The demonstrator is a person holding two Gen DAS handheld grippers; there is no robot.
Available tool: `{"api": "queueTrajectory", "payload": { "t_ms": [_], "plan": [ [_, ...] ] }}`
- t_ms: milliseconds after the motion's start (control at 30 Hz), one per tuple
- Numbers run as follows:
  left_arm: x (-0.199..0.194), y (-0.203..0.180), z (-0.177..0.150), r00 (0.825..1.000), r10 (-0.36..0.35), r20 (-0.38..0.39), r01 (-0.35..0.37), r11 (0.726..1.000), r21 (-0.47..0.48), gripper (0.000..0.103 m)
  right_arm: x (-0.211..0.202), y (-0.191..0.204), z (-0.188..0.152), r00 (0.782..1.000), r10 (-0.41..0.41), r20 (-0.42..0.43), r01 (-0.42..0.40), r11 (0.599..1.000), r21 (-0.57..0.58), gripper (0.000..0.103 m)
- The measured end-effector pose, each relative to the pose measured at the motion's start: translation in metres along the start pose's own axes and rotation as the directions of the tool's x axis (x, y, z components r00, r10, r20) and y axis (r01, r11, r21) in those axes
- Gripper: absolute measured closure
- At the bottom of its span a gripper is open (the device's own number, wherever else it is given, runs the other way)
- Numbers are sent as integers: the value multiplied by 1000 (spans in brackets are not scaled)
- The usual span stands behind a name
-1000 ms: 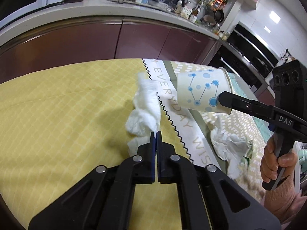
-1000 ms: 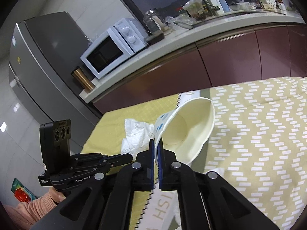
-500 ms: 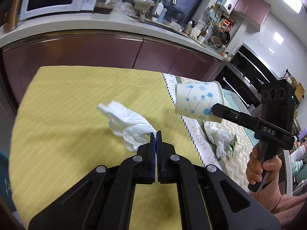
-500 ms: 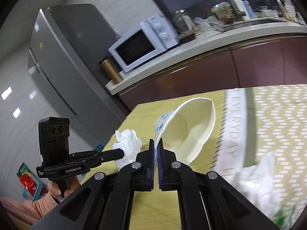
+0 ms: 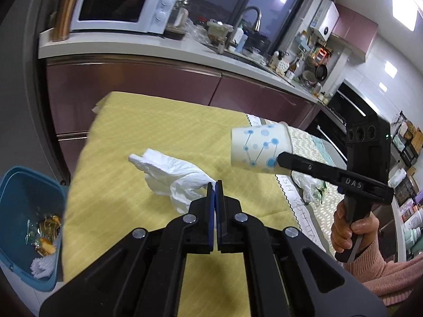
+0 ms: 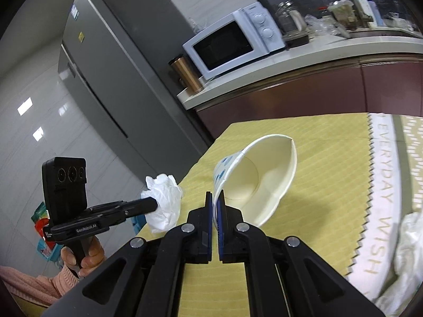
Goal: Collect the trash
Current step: 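Carry tissue and paper cup to the blue bin and open both tools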
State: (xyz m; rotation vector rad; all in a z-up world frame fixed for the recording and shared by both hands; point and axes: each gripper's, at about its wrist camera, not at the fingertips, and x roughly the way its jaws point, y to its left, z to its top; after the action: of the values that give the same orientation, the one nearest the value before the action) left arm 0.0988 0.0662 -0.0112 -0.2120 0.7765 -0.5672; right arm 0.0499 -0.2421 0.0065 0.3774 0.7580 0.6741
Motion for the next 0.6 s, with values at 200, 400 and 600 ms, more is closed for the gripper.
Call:
{"api": "queueTrajectory", "payload": {
  "t_ms": [200,400,600],
  "plan": [
    [-25,18,-10,1000,19,21,-19,999,-26,102,19,21,-6,999,14,-36,-15,999,-44,101],
    [-38,32,-19,998,55,30,-53,997,-58,102,42,41,-10,997,41,-68,-46,996,-82,101],
    [-60,51,-25,992,110,58,-105,990,-93,102,65,61,-12,990,80,-113,-94,988,-123,101]
  ]
}}
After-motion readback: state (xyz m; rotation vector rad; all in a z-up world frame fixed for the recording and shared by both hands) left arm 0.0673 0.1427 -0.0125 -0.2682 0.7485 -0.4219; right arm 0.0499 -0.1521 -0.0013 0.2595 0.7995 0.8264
